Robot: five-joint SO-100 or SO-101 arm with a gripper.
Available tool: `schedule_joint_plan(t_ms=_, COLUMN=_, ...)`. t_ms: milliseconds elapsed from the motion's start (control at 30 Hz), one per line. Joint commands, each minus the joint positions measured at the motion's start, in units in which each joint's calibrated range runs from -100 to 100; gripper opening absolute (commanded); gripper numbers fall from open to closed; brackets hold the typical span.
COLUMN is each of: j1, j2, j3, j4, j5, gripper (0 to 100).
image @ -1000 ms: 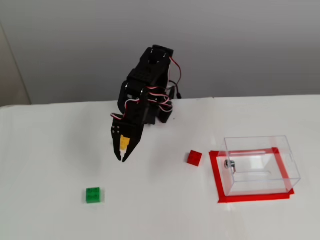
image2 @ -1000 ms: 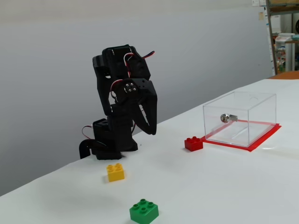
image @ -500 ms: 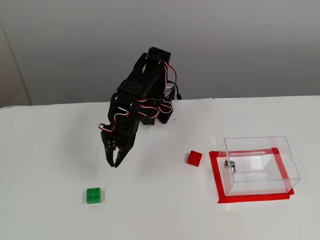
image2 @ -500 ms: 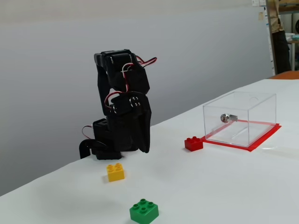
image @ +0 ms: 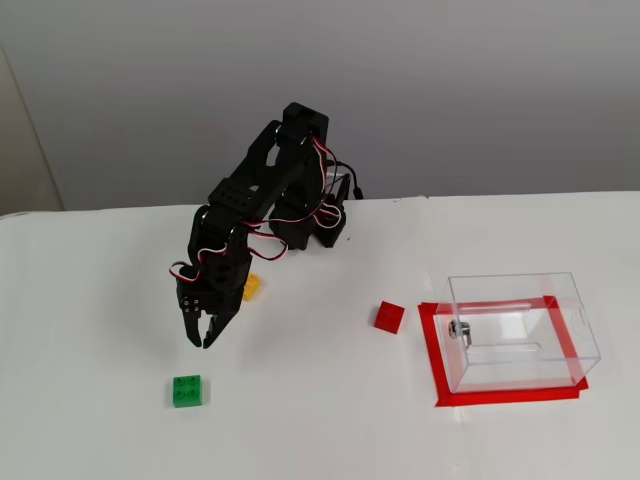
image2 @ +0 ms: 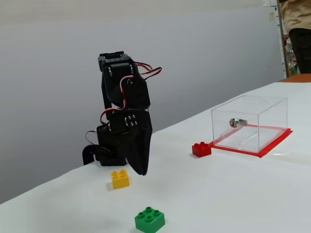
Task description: Pick the green lego brick and place it into the transparent box
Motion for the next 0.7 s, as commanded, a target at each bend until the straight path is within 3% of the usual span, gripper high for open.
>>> schedule_joint_plan(t_ms=0, j1=0.04, j2=1.94, j3=-5.19, j4=-0.15, j5=1.32, gripper=6)
schedule_joint_plan(t_ms=333, j1=-0.56, j2=7.54, j3=-8.17, j4=-0.06, j5=3.41, gripper=31)
schedule_joint_plan(t_ms=667, j1=-0.78, j2=11.36, j3=-8.17, j4=-2.15, j5=3.25, gripper=32)
